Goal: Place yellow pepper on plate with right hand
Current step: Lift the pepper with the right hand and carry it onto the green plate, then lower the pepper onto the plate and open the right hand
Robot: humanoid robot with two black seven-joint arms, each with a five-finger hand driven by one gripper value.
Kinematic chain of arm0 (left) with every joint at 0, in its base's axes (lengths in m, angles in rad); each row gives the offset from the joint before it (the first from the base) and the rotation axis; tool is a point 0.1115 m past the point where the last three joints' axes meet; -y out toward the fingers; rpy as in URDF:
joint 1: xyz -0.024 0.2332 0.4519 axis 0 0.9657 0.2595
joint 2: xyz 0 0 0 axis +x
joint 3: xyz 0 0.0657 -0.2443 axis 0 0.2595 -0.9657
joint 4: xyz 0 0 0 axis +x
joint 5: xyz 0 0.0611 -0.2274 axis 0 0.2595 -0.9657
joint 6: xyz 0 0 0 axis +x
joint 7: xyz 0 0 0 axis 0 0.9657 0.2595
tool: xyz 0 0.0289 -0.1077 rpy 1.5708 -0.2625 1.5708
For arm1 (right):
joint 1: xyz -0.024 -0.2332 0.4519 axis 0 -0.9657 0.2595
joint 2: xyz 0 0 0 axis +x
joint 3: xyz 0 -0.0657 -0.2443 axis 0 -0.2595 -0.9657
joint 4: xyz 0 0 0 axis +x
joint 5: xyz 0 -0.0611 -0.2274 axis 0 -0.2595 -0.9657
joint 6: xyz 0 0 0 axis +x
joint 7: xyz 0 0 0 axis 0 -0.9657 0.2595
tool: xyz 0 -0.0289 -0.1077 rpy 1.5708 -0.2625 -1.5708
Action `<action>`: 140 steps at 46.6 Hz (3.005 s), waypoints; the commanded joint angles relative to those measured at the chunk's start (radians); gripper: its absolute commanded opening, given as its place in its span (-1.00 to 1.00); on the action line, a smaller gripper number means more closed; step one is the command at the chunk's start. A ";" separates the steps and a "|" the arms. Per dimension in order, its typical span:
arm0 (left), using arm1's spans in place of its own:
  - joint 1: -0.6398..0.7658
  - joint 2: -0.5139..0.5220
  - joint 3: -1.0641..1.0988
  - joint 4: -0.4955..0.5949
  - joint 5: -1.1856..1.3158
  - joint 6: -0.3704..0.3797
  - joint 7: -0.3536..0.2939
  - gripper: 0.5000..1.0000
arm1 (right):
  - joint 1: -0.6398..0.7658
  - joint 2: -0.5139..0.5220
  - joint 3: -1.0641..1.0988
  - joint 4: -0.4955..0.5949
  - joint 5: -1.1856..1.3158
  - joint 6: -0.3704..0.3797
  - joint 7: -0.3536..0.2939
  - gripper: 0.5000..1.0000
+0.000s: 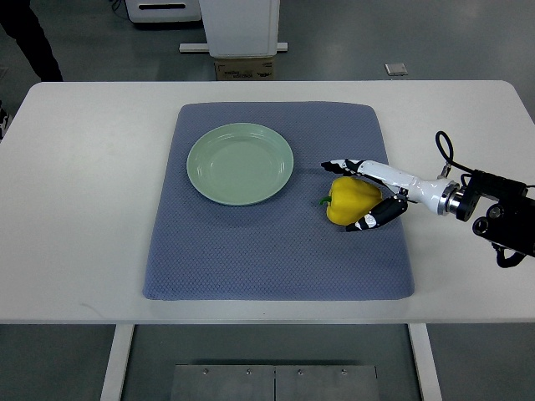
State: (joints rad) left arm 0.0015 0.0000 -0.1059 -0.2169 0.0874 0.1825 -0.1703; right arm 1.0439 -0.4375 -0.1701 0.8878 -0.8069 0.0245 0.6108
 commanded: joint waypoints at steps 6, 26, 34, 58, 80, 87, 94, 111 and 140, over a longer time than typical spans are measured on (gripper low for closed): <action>0.000 0.000 0.000 0.001 0.000 0.000 0.000 1.00 | -0.004 0.000 0.000 -0.006 0.000 0.000 0.000 -0.22; 0.000 0.000 0.000 0.001 0.000 0.000 0.000 1.00 | 0.015 0.005 0.018 -0.021 0.017 0.002 0.000 -1.00; 0.000 0.000 0.000 0.001 0.000 0.000 0.000 1.00 | 0.027 0.031 0.083 -0.033 0.017 0.002 -0.009 -1.00; 0.000 0.000 0.000 -0.001 0.000 0.000 0.000 1.00 | 0.111 0.289 0.130 -0.256 0.032 0.002 -0.085 -1.00; 0.000 0.000 0.000 0.001 0.000 0.000 0.000 1.00 | 0.142 0.438 0.167 -0.400 0.032 0.002 -0.174 -1.00; 0.000 0.000 0.000 0.001 0.000 0.000 0.000 1.00 | 0.142 0.438 0.167 -0.401 0.031 0.000 -0.187 -1.00; 0.000 0.000 0.000 -0.001 0.000 0.000 0.000 1.00 | 0.140 0.438 0.167 -0.401 0.032 0.000 -0.206 -1.00; 0.000 0.000 0.000 0.001 0.000 0.000 0.000 1.00 | 0.128 0.438 0.164 -0.334 0.031 0.000 -0.195 -1.00; 0.000 0.000 0.000 0.001 0.000 0.000 0.000 1.00 | 0.079 0.438 0.132 -0.303 0.023 0.000 -0.201 -1.00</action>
State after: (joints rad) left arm 0.0015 0.0000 -0.1059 -0.2165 0.0875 0.1825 -0.1702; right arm 1.1229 0.0000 -0.0385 0.5845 -0.7845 0.0245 0.4111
